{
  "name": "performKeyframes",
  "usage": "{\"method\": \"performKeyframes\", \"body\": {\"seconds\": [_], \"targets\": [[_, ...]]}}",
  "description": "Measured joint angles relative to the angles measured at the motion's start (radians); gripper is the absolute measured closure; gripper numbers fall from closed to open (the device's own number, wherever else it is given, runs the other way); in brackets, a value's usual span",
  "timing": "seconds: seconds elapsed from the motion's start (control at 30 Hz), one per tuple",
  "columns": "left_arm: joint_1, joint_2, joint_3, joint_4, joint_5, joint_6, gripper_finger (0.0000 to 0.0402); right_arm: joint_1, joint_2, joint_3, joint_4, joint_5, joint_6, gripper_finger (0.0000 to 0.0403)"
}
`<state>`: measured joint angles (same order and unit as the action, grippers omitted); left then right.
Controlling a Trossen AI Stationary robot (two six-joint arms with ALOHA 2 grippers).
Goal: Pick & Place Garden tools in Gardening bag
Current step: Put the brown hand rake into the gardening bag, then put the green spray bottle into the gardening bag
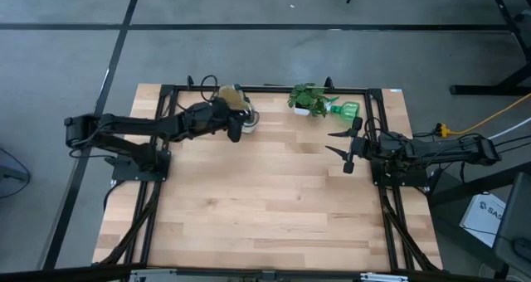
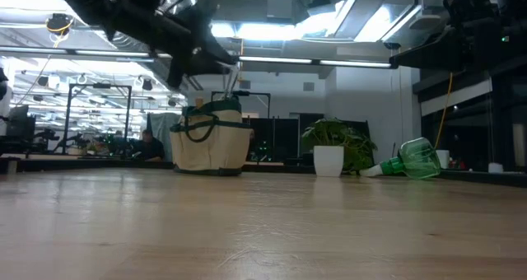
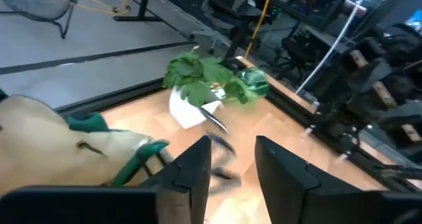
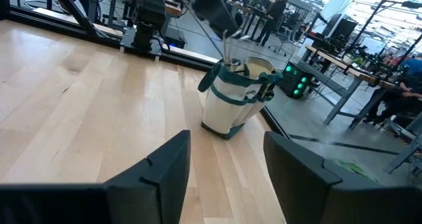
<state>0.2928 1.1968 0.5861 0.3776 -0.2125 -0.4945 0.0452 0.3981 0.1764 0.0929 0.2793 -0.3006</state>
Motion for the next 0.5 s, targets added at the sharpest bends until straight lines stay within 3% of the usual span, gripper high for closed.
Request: {"method": "performKeyframes", "body": {"seconds": [0.3,0.5], "targets": [[0.000,-0.135,0.001,-0.245,-0.080,0.002,0.0264,0.000,0.000,0.000,0.000,-0.003,0.000,0.0208],[-0.017,-0.190,0.001,-0.271,-0.071,0.068,0.0258,0.000,0.000,0.000,0.000,-0.002,0.000,0.0208]]}}
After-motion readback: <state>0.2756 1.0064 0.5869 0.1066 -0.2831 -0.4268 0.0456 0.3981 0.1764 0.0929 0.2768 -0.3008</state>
